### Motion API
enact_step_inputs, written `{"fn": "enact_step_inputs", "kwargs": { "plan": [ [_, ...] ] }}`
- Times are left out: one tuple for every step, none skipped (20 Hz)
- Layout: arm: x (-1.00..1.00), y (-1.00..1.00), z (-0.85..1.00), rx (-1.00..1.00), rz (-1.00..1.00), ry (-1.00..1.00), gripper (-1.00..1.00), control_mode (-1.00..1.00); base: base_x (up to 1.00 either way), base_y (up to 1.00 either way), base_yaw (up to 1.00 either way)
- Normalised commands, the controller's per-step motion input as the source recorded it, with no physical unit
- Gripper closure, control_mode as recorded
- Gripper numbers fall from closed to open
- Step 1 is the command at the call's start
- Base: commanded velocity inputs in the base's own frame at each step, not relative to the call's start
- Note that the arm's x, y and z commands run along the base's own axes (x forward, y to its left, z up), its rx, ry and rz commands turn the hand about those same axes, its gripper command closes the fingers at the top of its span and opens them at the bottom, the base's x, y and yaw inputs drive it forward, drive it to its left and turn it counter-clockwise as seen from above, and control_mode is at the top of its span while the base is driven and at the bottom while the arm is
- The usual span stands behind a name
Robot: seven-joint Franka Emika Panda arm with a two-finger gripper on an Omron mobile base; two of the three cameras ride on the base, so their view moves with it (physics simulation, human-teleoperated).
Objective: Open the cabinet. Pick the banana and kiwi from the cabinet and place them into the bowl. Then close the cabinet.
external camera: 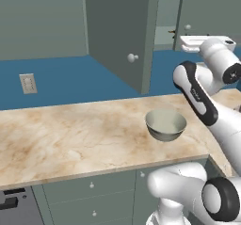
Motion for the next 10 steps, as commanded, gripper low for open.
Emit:
{"fn": "enact_step_inputs", "kwargs": {
  "plan": [
    [0.26,-0.11,0.0,0.08,0.07,0.05,-1.0,-1.0,0.0,0.0,0.0],
    [0.27,-0.1,0.0,0.07,0.07,0.07,-1.0,-1.0,0.0,0.0,0.0],
    [0.24,-0.1,0.0,0.05,0.07,0.08,-1.0,-1.0,0.0,0.0,0.0],
    [0.24,-0.08,0.0,0.04,0.06,0.08,-1.0,-1.0,0.0,0.0,0.0],
    [0.24,-0.09,0.0,0.04,0.05,0.07,-1.0,-1.0,0.0,0.0,0.0],
    [0.26,-0.09,0.0,0.03,0.05,0.07,-1.0,-1.0,0.0,0.0,0.0],
    [0.24,-0.1,0.0,0.02,0.03,0.04,-1.0,-1.0,0.0,0.0,0.0],
    [0.23,-0.09,0.0,0.0,0.02,0.02,-1.0,-1.0,0.0,0.0,0.0],
    [0.23,-0.06,0.0,0.0,0.0,0.0,-1.0,-1.0,0.0,0.0,0.0],
    [0.29,-0.02,0.0,0.0,0.0,0.0,-1.0,-1.0,0.0,0.0,0.0]
  ]
}}
